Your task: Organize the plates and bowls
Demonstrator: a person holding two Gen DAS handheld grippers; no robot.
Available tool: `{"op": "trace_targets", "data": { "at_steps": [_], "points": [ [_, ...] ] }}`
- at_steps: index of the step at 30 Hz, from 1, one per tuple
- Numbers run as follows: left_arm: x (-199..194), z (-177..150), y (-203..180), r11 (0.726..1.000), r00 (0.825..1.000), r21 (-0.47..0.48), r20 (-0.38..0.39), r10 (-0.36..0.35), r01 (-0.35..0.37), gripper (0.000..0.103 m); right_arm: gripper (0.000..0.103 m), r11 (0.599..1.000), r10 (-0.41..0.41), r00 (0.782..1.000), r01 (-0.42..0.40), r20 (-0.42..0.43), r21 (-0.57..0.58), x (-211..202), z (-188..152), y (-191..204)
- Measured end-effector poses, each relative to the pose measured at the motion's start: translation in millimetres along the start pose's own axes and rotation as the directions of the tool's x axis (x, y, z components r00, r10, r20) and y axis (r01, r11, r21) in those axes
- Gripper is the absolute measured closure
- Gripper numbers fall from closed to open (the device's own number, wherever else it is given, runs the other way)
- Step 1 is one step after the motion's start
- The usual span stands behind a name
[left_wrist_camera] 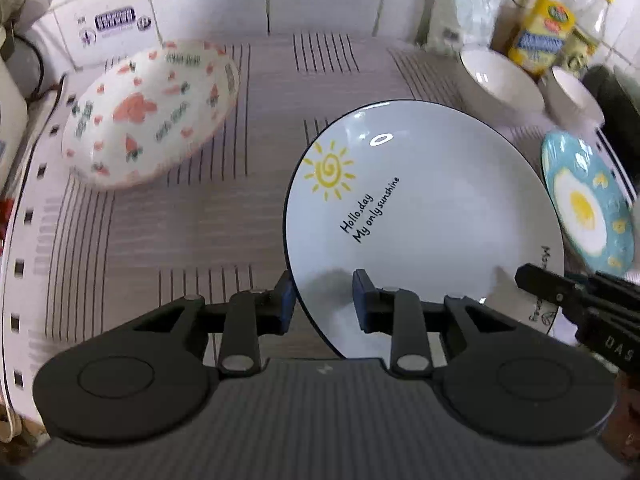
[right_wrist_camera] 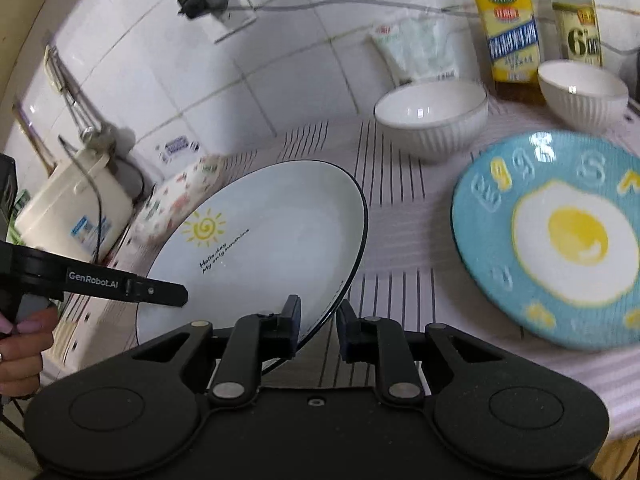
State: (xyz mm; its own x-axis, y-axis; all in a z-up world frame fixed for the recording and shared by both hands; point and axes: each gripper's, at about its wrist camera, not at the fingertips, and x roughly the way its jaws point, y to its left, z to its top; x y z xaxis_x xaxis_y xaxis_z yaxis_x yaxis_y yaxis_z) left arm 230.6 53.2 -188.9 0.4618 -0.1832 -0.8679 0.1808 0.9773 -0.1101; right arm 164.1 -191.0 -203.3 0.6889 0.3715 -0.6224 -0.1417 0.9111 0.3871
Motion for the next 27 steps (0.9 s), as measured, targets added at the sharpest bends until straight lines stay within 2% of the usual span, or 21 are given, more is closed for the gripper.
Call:
{"op": "trace_targets", "data": {
  "at_steps": [7,18,23,27],
  "points": [
    [27.1,43.0,22.0,1.000,1.000,-0.009,-0.007,0.030,-0.030,0.075,0.078,0.999,0.038,0.999,-0.038,0.036,0.005,39.0,18.9,-4.1],
    [67.0,84.0,28.5,0.999,0.999,0.033,0.032,0.033,-0.034,0.074,0.076,0.998,-0.058,0.998,0.058,0.023,0.001,72.5,30.8,5.3],
    [73.4,88.8,33.3,0.999,1.000,0.041,0.026,0.017,-0.018,0.074,0.076,0.996,-0.094,0.996,0.094,0.010,-0.009,77.7,34.2,11.1],
    [84.0,83.3,32.9,0.999,1.000,0.041,-0.009,-0.006,0.006,0.074,0.076,0.986,-0.162,0.987,0.162,0.002,-0.027,81.2,35.4,12.2]
  ]
}}
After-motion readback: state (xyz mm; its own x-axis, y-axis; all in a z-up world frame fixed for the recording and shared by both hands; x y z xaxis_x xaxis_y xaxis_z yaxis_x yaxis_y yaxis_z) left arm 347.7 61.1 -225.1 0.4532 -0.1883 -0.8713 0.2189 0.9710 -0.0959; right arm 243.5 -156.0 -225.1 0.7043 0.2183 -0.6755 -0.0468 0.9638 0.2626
